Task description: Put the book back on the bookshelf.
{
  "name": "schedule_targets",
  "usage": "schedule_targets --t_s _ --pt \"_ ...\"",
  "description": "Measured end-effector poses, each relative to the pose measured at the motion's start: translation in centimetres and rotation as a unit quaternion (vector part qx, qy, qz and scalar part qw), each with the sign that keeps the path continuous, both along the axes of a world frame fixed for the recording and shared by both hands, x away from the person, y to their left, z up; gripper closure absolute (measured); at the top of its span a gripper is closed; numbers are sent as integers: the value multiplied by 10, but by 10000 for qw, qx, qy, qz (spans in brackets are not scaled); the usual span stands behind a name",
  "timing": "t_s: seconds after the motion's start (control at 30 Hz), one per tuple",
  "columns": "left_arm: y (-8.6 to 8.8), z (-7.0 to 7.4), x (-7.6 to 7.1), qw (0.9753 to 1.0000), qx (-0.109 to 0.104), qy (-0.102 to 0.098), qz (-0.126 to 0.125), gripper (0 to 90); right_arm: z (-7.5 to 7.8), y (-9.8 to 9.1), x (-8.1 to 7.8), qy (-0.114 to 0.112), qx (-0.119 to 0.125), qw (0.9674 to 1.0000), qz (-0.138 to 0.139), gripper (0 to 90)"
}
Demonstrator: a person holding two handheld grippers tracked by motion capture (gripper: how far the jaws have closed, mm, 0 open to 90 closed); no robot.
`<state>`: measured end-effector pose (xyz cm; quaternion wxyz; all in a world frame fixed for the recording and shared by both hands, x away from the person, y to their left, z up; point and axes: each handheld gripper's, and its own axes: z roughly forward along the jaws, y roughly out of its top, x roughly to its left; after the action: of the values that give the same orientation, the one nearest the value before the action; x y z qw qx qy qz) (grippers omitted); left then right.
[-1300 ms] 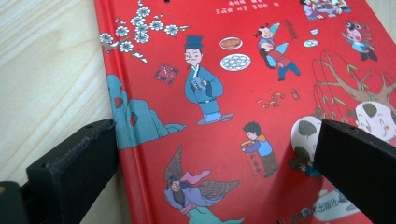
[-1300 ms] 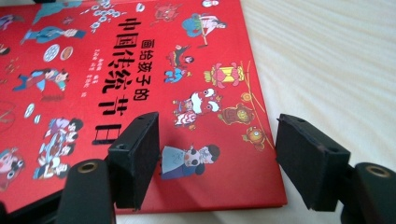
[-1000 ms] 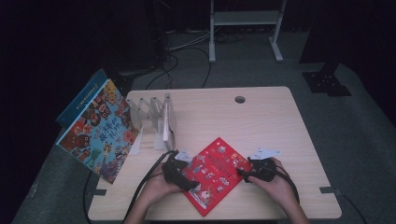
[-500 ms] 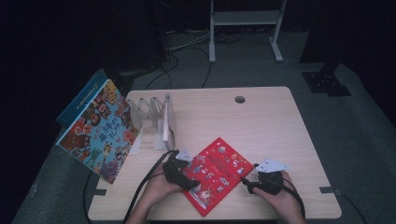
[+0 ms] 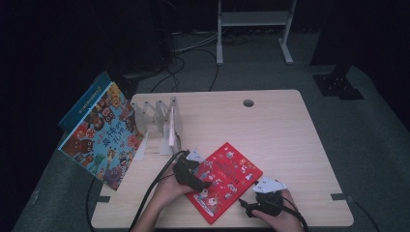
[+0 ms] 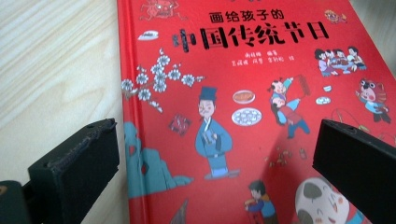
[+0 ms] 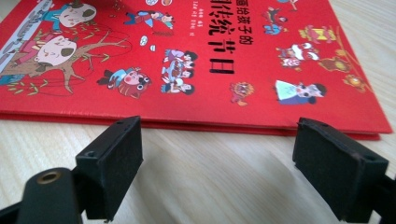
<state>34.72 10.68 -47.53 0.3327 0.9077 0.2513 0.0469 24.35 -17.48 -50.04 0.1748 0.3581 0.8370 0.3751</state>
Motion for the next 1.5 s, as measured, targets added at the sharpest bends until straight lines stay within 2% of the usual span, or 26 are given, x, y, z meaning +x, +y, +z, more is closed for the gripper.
schedule_targets --t_s 0.3,0.5,0.63,0.83,0.97,1.1,1.3,1.5 --pt "-9 -2 6 10000 -39 21 -57 0 -2 14 2 70 -119 9998 154 112" --pt "-17 -1 16 10000 -8 27 -68 0 -4 19 14 145 -166 9994 262 14" --pt "-23 -2 21 10000 23 13 95 0 -4 19 21 276 -116 9992 278 12" --pt "-24 -3 26 9996 34 -57 270 0 -4 19 22 287 -111 9991 281 9" --pt "-24 -9 27 9992 113 36 379 0 -4 19 23 336 -95 9990 263 2" --pt "-24 -12 27 9987 3 126 500 0 -4 19 23 335 -97 9990 261 1" --pt "-27 -14 22 9964 -133 34 840 0 -4 19 23 329 -107 9991 257 1" --pt "-30 -14 19 9946 -145 13 1029 0 -4 20 23 352 -105 9991 215 0"
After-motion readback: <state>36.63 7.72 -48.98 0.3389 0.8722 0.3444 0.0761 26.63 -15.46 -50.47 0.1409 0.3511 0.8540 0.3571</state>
